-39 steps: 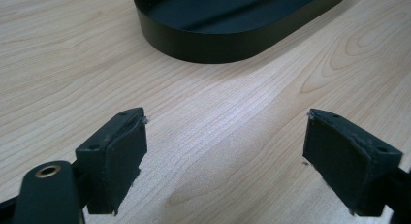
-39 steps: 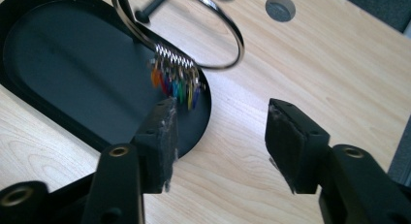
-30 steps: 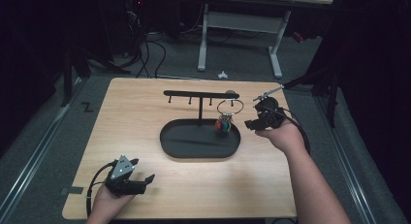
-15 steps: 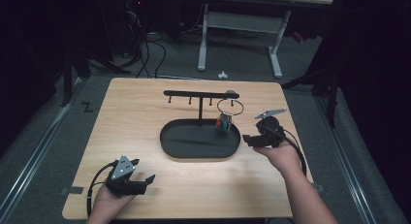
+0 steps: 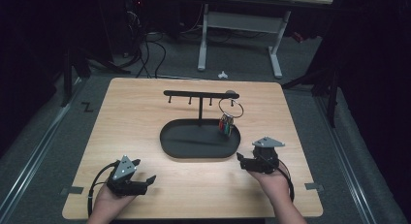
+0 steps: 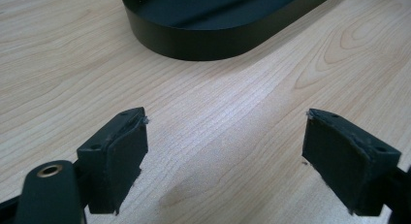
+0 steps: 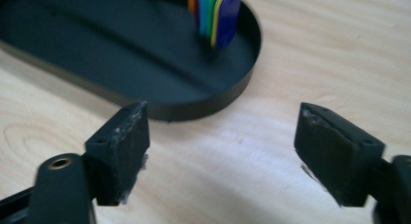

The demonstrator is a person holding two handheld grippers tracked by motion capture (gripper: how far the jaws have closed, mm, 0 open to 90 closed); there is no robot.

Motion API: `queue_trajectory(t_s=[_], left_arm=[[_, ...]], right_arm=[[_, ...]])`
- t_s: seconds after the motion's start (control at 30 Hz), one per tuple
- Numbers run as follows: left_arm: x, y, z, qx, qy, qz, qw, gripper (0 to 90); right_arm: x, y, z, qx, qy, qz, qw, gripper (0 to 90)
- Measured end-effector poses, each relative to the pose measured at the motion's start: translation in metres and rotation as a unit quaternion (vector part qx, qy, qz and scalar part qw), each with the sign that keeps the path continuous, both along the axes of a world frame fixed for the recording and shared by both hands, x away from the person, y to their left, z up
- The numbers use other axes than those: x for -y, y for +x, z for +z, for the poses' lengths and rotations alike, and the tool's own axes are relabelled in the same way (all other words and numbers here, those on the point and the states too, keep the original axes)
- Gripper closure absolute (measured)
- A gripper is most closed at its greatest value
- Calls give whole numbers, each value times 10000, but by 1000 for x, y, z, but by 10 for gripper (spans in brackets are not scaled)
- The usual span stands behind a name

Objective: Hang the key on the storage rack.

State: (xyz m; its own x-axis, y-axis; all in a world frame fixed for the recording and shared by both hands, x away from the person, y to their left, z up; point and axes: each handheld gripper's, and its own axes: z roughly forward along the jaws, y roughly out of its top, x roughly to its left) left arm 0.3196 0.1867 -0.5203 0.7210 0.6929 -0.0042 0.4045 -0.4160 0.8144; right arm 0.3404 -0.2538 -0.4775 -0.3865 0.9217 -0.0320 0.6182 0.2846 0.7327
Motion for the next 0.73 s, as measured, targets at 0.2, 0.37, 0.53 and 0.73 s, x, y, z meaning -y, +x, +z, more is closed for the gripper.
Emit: queue_trajectory(t_s=[0.2,0.37,0.53,0.73], left_arm=[[-1,1,0,27,-33,30,10000,169],[0,-1,1,41,-29,0,10000,169],[3,0,2,54,-4,-27,10000,168],[2,1,2,73,-35,-12,10000,168]], right_arm=[[-9,-29,-27,332,110,-211,9992,151],[-7,-54,-37,451,233,-237,9984,147],[-3,-51,-41,441,248,-334,9982,150],[-6,-51,-43,419,204,-294,9985,150]])
